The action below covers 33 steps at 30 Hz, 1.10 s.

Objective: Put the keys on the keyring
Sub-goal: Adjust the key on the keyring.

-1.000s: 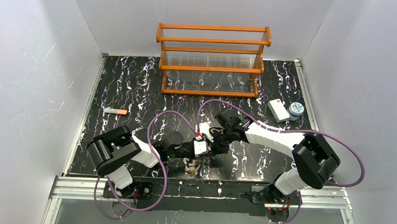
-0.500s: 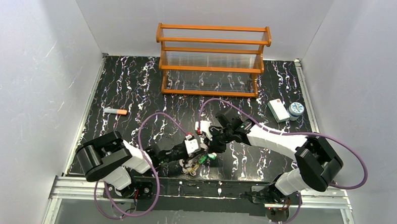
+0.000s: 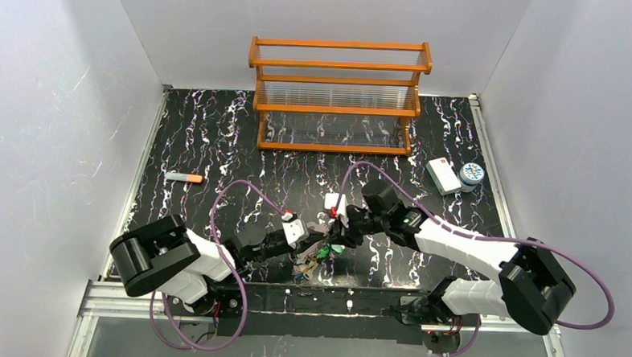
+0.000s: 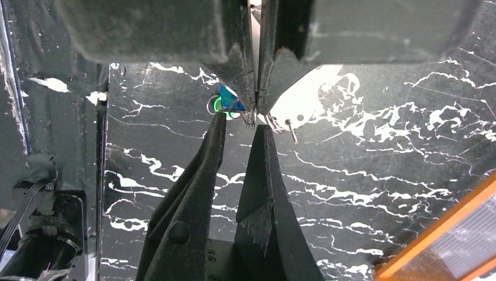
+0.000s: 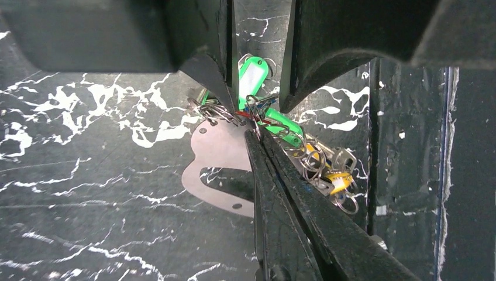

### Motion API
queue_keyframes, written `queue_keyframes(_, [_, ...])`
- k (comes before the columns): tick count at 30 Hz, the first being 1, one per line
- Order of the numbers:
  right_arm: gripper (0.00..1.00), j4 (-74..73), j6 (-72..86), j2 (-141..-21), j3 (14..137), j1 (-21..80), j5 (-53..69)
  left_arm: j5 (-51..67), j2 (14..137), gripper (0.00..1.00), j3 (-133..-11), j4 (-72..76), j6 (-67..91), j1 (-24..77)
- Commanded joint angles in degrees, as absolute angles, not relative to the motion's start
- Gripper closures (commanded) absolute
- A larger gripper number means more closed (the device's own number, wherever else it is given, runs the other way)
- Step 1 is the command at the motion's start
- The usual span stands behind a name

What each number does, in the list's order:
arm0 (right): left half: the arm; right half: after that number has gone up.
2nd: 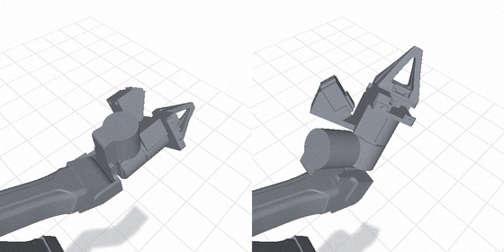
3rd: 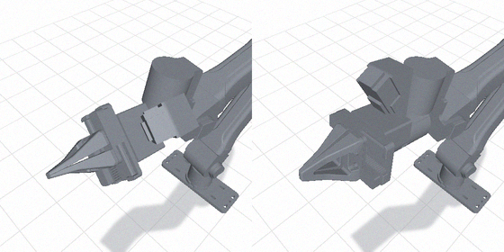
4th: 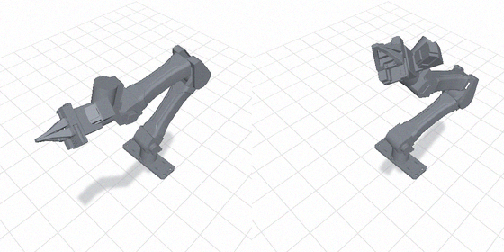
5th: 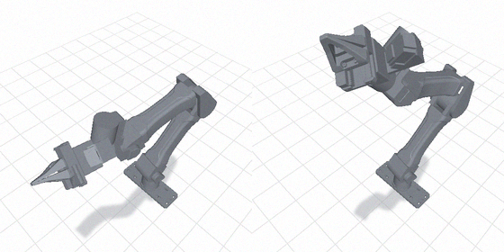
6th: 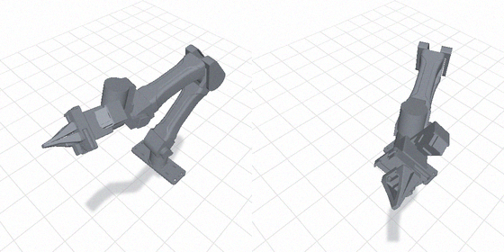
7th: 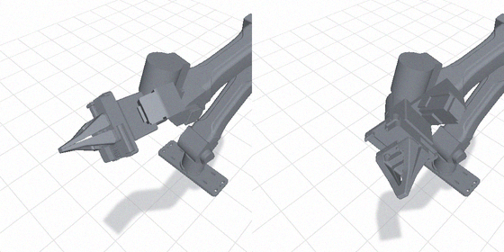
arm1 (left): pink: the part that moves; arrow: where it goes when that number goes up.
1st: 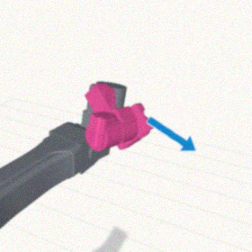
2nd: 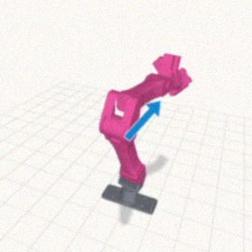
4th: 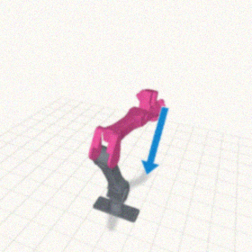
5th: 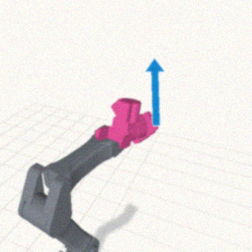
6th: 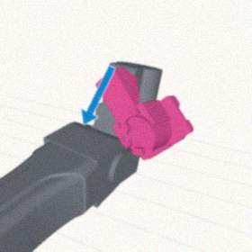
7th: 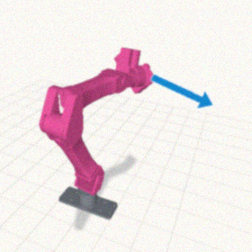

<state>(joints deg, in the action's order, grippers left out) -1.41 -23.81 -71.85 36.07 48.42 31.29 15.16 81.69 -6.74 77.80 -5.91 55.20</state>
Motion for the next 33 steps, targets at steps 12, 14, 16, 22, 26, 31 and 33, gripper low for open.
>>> queue_keyframes(12, [0.54,11.62,-22.64,-63.7,30.08,47.98,32.26,16.09,77.37,1.0,-5.95,82.0,-4.94,55.3])
queue_keyframes(14, [0.59,12.13,-22.76,-63.76,29.45,47.98,33.38,16.03,77.37,1.0,-6.06,82.0,-5.07,55.27])
queue_keyframes(16, [0.64,12.66,-22.97,-63.81,28.91,47.99,34.28,16.17,77.39,1.0,-6.15,82.0,-5.12,55.26])
queue_keyframes(22, [0.59,14.34,-23.29,-62.4,27.02,47.98,34.24,16.13,77.28,1.0,-6.33,82.0,-5.19,55.28])
queue_keyframes(26, [0.54,16.51,-23.02,-61.8,25.52,47.99,33.86,16.48,77.17,1.0,-6.58,82.0,-5.28,55.27])
queue_keyframes(31, [0.55,18.33,-22.59,-63.5,26.24,47.94,33.9,17.14,77.25,1.0,-6.85,82.0,-5.28,55.24])
queue_keyframes(33, [0.6,18.81,-22.74,-64.07,26.77,47.94,34.56,17.26,77.34,1.0,-6.94,82.0,-5.25,55.21])
